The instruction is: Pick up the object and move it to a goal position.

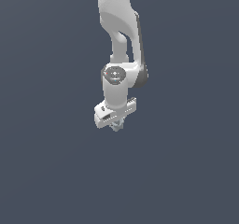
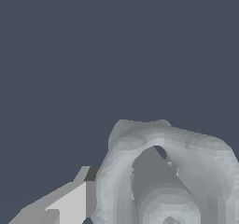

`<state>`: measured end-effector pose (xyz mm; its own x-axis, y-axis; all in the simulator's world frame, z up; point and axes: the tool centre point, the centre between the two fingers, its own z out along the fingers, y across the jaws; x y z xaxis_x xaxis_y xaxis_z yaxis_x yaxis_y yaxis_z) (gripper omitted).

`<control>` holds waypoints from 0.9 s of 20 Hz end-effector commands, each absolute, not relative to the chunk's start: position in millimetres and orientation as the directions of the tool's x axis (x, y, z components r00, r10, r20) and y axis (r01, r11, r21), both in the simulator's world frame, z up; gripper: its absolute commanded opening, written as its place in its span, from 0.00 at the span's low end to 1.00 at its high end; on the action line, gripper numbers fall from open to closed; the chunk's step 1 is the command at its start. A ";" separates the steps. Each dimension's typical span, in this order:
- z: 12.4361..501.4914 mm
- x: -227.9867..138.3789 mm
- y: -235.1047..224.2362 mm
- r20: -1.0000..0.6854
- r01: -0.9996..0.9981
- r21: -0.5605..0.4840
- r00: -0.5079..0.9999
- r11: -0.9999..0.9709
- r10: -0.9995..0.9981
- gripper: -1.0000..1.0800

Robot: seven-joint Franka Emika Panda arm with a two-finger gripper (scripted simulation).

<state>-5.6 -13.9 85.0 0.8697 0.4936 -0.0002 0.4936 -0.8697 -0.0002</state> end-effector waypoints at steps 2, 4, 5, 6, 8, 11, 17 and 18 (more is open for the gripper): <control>113.3 -2.4 -28.5 0.001 0.493 0.000 0.870 -0.870 0.493 0.00; 132.3 -0.2 -38.2 0.001 0.494 0.000 0.870 -0.870 0.494 0.00; 142.4 0.9 -43.4 0.001 0.494 0.000 0.870 -0.870 0.494 0.00; 152.8 2.1 -48.8 0.001 0.494 0.000 0.870 -0.870 0.494 0.00; 174.1 4.6 -59.7 0.001 0.494 -0.001 0.870 -0.870 0.494 0.00; 206.6 8.6 -76.4 0.001 0.494 -0.001 0.869 -0.869 0.494 0.00; 269.3 16.6 -108.8 0.002 0.494 -0.002 0.869 -0.869 0.494 0.00; 279.4 18.0 -114.1 0.002 0.494 -0.002 0.869 -0.869 0.494 0.00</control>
